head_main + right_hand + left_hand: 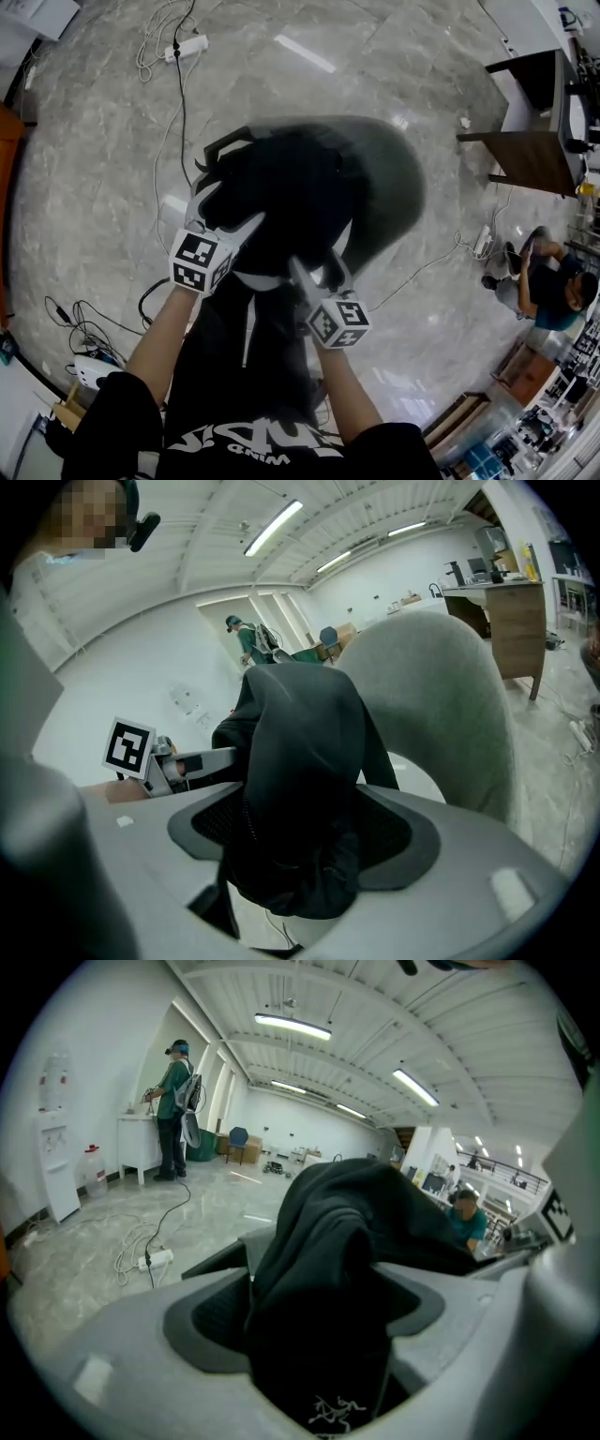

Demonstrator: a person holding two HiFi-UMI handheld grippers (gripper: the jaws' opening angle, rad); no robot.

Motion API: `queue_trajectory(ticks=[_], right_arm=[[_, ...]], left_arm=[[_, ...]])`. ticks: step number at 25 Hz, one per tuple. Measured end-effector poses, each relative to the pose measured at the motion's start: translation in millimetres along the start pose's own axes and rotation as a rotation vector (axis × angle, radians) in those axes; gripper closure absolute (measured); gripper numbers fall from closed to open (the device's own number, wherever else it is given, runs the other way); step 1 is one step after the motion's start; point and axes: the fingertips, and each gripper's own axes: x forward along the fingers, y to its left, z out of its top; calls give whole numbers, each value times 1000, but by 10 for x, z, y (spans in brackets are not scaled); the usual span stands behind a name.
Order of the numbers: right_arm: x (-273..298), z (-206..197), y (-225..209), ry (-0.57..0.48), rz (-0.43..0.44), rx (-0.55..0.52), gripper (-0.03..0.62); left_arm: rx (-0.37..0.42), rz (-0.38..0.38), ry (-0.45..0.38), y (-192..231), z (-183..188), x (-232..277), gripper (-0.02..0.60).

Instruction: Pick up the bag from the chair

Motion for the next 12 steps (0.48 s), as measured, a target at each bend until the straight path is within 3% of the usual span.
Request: queue_trajectory(ticks=[6,12], right_arm=[[201,-87,-114,3,18,-17,301],[215,-103,-74,-8,41,-7,462]], left_arm=[[-26,13,1,132,-242,156,207],[-54,31,-3,194,-300,136,347]])
